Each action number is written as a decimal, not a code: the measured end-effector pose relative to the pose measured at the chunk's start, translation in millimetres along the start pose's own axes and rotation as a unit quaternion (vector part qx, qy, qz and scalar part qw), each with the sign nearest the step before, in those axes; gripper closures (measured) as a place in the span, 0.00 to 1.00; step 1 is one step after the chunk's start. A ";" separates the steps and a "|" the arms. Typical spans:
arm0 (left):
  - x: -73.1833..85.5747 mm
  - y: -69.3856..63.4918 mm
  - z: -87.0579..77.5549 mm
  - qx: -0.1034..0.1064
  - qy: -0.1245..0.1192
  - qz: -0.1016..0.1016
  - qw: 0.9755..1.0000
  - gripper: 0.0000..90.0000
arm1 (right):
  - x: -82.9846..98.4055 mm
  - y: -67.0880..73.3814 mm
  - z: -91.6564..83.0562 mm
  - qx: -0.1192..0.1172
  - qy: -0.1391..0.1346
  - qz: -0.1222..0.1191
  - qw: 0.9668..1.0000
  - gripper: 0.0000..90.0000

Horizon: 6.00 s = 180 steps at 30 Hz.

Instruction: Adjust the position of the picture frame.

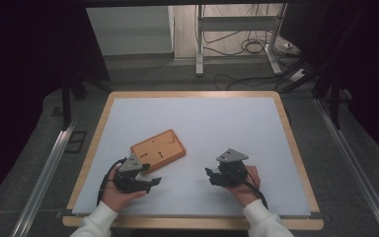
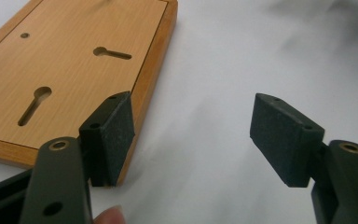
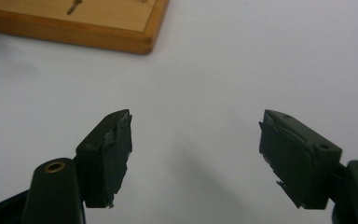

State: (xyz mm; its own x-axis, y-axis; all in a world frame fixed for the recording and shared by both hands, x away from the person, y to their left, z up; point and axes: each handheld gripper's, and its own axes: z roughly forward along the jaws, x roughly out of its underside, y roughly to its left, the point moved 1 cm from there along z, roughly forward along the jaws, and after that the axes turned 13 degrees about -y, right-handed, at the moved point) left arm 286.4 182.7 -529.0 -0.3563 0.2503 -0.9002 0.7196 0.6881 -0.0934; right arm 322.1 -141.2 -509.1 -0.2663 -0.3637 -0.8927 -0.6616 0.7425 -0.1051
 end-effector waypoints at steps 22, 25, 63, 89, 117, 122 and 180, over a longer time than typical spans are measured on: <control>1.0 3.2 -5.9 -0.004 -0.004 -0.004 1.000 0.34 | -58.5 37.8 108.8 -0.053 0.003 -0.006 0.999 0.48; 1.1 4.3 -6.6 -0.005 -0.003 -0.004 1.000 0.34 | -62.9 40.6 118.2 -0.049 0.001 -0.012 0.999 0.52; 1.0 5.5 -7.3 -0.014 -0.005 0.002 1.000 0.34 | -64.2 30.5 150.4 -0.061 -0.002 0.045 0.997 0.94; -2.8 0.3 -9.1 -0.012 -0.019 0.003 1.000 0.34 | -21.1 -7.9 37.2 -0.026 0.001 0.040 0.999 0.94; -0.6 -1.8 -5.0 -0.008 -0.007 0.008 1.000 0.34 | -5.5 -36.6 28.4 0.011 -0.002 0.068 0.998 0.60; -0.6 -1.8 -4.1 -0.009 -0.006 0.008 1.000 0.34 | 5.3 -38.3 -0.8 0.006 -0.011 0.078 0.997 0.41; -82.4 61.9 133.8 0.021 0.107 0.056 0.992 1.00 | 51.7 -30.1 -73.9 0.006 -0.003 0.047 0.999 0.33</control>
State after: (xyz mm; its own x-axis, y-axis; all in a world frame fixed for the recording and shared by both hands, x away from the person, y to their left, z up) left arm 440.0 113.5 -517.4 -0.3868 0.4658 -0.7959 0.7847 0.6196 -0.0187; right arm 276.5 -224.0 -519.7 -0.3235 -0.2887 -0.9011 -0.6247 0.7805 -0.0258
